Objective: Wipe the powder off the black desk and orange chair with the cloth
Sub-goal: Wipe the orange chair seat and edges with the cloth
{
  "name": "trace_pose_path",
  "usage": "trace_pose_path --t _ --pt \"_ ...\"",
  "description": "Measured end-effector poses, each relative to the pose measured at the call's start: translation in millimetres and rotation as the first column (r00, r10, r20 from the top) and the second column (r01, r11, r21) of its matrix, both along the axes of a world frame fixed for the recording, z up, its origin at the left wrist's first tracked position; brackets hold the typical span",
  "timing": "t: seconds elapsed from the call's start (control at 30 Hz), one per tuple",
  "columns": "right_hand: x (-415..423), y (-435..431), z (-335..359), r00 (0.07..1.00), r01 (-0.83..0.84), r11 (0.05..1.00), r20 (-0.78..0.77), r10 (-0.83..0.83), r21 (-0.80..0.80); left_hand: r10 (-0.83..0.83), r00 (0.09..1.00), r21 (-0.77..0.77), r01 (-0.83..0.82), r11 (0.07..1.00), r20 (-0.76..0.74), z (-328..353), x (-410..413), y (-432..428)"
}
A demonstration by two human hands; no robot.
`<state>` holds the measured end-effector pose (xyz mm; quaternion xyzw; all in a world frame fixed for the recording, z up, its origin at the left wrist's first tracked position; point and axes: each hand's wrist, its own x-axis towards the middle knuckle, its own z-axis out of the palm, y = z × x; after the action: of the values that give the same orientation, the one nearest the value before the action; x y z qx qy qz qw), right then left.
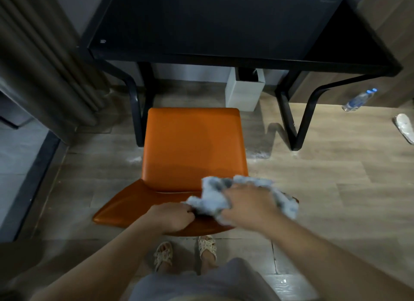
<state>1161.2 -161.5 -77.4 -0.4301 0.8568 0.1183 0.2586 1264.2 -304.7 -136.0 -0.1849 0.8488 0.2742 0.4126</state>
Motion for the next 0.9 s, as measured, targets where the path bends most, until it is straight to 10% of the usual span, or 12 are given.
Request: trace_pose_path --t 0.17,0.33,0.5,0.67,0.9 --pt "-85 45 18 0.949 0.294 0.921 -0.192 -0.25 0.256 0.01 0.999 -0.02 -0.01 1.0 0.046 0 -4 -1" --pt "-33 17 2 0.993 -0.11 0.994 0.037 0.11 -0.001 0.018 0.999 -0.025 -0.017 1.0 0.05 -4 -7 1" --pt "-82 24 -4 0.988 0.137 0.98 -0.084 -0.126 0.142 0.11 0.993 0.027 -0.111 0.993 0.041 -4 -4 -4" --pt "-99 -2 -8 0.925 0.36 0.914 0.201 -0.323 -0.188 0.342 0.938 0.086 -0.337 0.937 -0.051 -4 -5 -15" --pt "-69 -72 -18 0.998 -0.057 0.944 -0.033 0.049 -0.326 0.522 0.818 -0.016 -0.541 0.841 -0.242 2 28 -89"
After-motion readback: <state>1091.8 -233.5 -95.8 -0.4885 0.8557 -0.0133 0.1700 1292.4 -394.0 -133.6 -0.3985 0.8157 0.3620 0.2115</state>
